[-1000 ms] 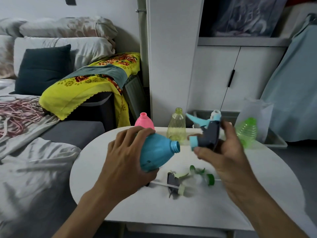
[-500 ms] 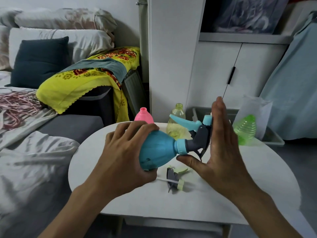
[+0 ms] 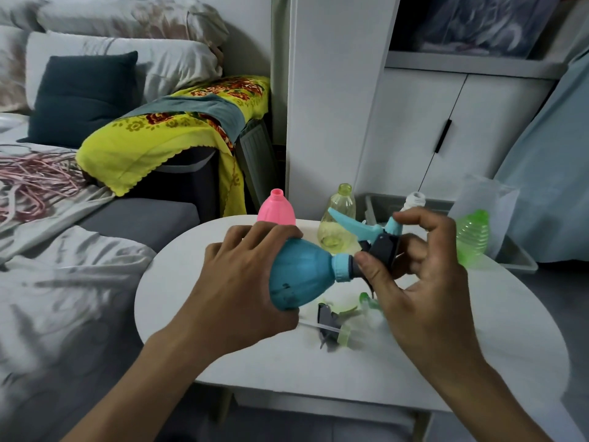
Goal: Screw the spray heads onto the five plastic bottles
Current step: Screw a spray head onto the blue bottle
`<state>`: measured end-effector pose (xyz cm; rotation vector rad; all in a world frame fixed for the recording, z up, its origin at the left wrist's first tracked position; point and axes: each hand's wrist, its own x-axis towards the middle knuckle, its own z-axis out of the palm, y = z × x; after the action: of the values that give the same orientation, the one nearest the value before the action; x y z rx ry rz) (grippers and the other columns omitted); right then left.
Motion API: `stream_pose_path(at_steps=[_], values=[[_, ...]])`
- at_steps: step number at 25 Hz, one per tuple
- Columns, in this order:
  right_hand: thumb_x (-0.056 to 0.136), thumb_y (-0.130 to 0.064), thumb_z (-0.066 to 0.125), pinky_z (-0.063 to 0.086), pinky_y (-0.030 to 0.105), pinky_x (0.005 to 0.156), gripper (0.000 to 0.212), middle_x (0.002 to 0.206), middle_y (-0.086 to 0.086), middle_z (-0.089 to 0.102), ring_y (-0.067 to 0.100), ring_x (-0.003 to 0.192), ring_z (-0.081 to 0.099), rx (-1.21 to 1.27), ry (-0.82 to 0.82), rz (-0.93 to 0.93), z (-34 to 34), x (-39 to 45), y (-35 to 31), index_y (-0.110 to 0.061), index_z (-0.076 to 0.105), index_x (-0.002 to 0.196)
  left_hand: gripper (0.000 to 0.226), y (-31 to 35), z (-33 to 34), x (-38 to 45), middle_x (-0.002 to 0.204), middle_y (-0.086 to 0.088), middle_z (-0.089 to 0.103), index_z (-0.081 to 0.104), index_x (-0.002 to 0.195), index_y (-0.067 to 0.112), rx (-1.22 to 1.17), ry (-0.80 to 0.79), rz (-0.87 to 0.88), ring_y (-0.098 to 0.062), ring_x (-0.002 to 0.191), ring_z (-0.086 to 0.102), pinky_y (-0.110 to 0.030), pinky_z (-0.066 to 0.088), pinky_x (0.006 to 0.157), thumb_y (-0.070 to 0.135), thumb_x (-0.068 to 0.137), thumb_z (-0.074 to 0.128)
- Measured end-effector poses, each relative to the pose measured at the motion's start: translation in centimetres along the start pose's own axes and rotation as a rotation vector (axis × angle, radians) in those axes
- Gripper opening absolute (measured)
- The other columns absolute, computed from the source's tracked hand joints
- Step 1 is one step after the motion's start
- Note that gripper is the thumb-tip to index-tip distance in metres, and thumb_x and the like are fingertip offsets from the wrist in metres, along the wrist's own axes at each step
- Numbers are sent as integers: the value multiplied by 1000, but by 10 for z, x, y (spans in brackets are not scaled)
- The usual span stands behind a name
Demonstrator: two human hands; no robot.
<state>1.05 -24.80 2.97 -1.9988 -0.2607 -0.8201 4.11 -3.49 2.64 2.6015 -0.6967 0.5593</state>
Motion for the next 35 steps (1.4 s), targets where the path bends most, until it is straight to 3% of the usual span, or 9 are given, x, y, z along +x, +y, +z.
stream_pose_path(at_steps=[5, 7, 10, 14, 17, 21, 26, 30, 35], values=[[91, -52, 58, 50, 33, 53, 31, 72, -2, 72, 10, 63, 64, -20, -77, 146, -3, 2, 6, -36, 52, 117, 86, -1, 1, -2, 124, 13, 54, 47, 127, 34, 43, 30, 27, -22, 114, 49, -42, 43, 82, 44, 48, 79], [89, -72, 34, 47, 32, 78, 57, 112, -2, 71, 13, 101, 59, -361, -277, 86, -11, 3, 14, -40, 52, 133, 87, -2, 0, -1, 124, 11, 55, 47, 128, 33, 73, 21, 20, -23, 114, 49, -42, 43, 83, 44, 47, 79], [78, -87, 24, 20, 39, 113, 82, 165, -5, 10, 10, 145, 11, -605, -575, 29, -14, 3, 17, -45, 28, 148, 88, -2, -2, 1, 126, 9, 55, 49, 129, 31, 91, -16, 14, -25, 115, 49, -44, 42, 85, 43, 48, 80], [84, -39, 66, 26, 39, 113, 48, 133, -2, 56, 18, 132, 42, -411, -471, -264, -9, 2, 18, -24, 52, 127, 85, 5, -1, 1, 128, 9, 55, 48, 130, 31, 20, -23, 51, -24, 118, 48, -45, 44, 87, 44, 52, 77], [83, -19, 70, 45, 29, 88, 30, 108, -9, 56, 13, 101, 55, -205, -423, -257, -6, 2, 17, -20, 57, 110, 84, 6, -2, 2, 129, 5, 56, 51, 130, 27, 46, 17, 91, -27, 118, 49, -46, 44, 87, 42, 52, 78], [79, -32, 76, 46, 11, 71, 43, 93, -18, 58, 5, 82, 60, 52, -378, 6, -5, -3, 16, -35, 54, 116, 84, 8, 0, 0, 131, -4, 58, 55, 129, 21, 158, 88, 143, -34, 120, 49, -50, 41, 89, 32, 50, 84], [75, -43, 79, 51, 26, 57, 25, 69, -8, 67, 11, 61, 63, 361, -445, 469, -1, 0, 14, -27, 68, 91, 83, 5, 1, -1, 133, -7, 57, 53, 129, 22, 228, 105, 180, -36, 123, 48, -52, 40, 91, 32, 52, 84], [78, -22, 78, 53, 27, 60, 18, 83, 6, 71, 19, 71, 64, 507, -501, 625, -7, 8, 16, -22, 75, 95, 84, 7, 6, -4, 134, -1, 56, 54, 132, 24, 100, 23, 150, -31, 121, 49, -48, 44, 90, 39, 54, 83], [80, -21, 60, 49, 44, 90, 45, 133, 23, 60, 34, 113, 61, 1318, -414, 630, -23, 18, 17, -10, 63, 124, 85, 11, 3, -1, 121, 18, 60, 50, 129, 41, -490, -128, -89, -11, 107, 60, -31, 57, 81, 48, 53, 88]])
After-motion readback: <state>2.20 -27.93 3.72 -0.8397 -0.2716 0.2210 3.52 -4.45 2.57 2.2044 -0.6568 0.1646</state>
